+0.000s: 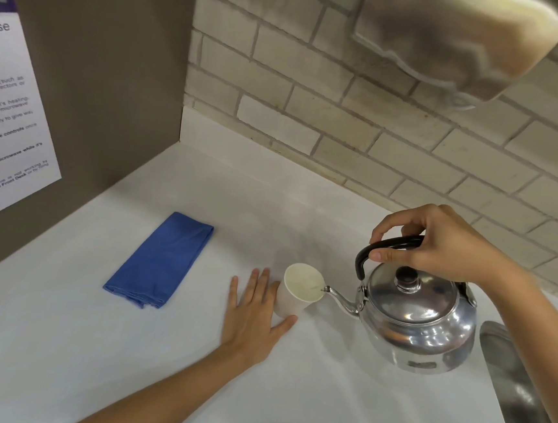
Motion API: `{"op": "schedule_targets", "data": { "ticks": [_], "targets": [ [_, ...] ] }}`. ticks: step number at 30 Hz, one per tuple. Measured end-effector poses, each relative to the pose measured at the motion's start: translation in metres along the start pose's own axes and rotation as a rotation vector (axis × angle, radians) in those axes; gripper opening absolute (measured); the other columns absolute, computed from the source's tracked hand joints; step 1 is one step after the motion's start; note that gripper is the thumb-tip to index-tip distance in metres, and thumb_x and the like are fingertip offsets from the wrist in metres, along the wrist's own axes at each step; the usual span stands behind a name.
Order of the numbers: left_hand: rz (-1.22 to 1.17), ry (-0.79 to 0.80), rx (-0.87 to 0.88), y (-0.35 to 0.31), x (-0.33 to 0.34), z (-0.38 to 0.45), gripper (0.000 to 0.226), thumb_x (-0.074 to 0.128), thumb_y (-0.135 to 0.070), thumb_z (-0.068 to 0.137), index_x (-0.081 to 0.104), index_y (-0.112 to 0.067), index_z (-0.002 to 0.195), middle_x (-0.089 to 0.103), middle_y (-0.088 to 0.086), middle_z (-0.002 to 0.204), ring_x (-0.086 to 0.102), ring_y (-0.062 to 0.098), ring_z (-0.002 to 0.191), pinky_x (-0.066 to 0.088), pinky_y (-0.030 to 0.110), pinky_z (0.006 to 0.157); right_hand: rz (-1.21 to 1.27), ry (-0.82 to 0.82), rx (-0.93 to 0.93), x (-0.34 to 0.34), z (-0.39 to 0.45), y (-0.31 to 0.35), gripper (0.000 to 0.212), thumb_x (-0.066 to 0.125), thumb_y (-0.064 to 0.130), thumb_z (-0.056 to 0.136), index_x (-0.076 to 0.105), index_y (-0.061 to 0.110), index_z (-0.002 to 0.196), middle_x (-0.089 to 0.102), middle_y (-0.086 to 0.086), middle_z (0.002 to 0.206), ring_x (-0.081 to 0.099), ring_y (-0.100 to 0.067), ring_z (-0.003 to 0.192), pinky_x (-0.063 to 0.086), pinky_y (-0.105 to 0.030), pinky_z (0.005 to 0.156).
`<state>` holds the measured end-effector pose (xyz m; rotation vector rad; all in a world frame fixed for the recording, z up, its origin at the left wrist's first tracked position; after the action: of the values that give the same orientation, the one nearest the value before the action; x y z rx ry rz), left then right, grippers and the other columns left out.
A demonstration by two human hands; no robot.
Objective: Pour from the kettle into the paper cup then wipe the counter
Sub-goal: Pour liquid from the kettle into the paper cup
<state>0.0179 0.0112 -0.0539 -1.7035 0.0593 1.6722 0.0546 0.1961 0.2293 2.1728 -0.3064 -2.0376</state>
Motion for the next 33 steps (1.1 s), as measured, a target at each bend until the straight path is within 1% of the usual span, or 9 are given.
{"op": "schedule_targets", "data": {
  "ticks": [5,14,19,23,28,33],
  "targets": [
    [0.003,0.003,-0.002,-0.0003,0.0001,0.0000,0.077,0.024,-0.070,0.091,0.019,-0.022,0.152,0.010,0.000,0.165,-0.003,0.016,0.152,-0.010,0.050,0.120,-0.003,0.004,0.007,-0.0015,-0.0003,-0.0002,0.027,0.077,0.063,0.068,0.073,0.045,0.086,0.042,0.007,0.043,0.036,-0.009,0.044,0.034,-0.026,0.050],
    [0.005,0.002,-0.001,-0.0004,-0.0007,-0.0004,0.078,0.024,-0.069,0.091,0.018,-0.021,0.152,0.009,0.001,0.165,-0.003,0.016,0.152,-0.011,0.050,0.120,0.006,0.012,0.008,-0.0019,0.0017,0.0010,0.031,0.077,0.065,0.066,0.074,0.042,0.087,0.040,0.007,0.042,0.035,-0.010,0.045,0.034,-0.029,0.052],
    [0.009,-0.003,0.000,-0.0002,0.0005,0.0003,0.078,0.024,-0.070,0.091,0.018,-0.021,0.152,0.010,0.001,0.165,-0.002,0.017,0.152,-0.011,0.050,0.120,0.013,0.007,0.002,-0.0015,0.0019,0.0019,0.036,0.074,0.069,0.063,0.075,0.042,0.087,0.040,0.008,0.044,0.036,-0.008,0.045,0.035,-0.028,0.052],
    [0.016,-0.010,0.004,0.0006,0.0018,0.0003,0.079,0.022,-0.070,0.091,0.019,-0.020,0.152,0.011,0.001,0.165,-0.002,0.017,0.152,-0.010,0.050,0.120,0.009,0.010,0.003,-0.0012,0.0028,0.0020,0.034,0.075,0.068,0.064,0.074,0.043,0.087,0.040,0.008,0.043,0.036,-0.009,0.045,0.035,-0.028,0.051],
    [0.010,-0.022,0.007,0.0008,0.0031,0.0009,0.078,0.024,-0.070,0.090,0.023,-0.021,0.150,0.013,0.001,0.164,0.000,0.017,0.152,-0.012,0.049,0.120,-0.002,0.008,0.003,-0.0007,0.0036,0.0028,0.034,0.075,0.068,0.063,0.074,0.044,0.087,0.041,0.008,0.042,0.036,-0.006,0.043,0.033,-0.023,0.049],
    [0.016,-0.020,0.006,0.0013,0.0039,0.0012,0.079,0.022,-0.071,0.090,0.021,-0.021,0.151,0.012,0.001,0.165,-0.001,0.017,0.152,-0.012,0.050,0.120,-0.003,0.007,-0.003,-0.0006,0.0039,0.0042,0.030,0.076,0.066,0.065,0.074,0.044,0.086,0.040,0.008,0.042,0.036,-0.007,0.043,0.033,-0.024,0.049]
  ]
}}
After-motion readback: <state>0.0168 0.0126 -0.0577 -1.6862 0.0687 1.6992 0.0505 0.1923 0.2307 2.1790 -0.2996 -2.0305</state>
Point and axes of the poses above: each hand's wrist, its own z-axis towards the middle knuckle, its own x-axis out of the palm, y = z × x, the point moved 2 cm from there along z, towards the middle knuckle
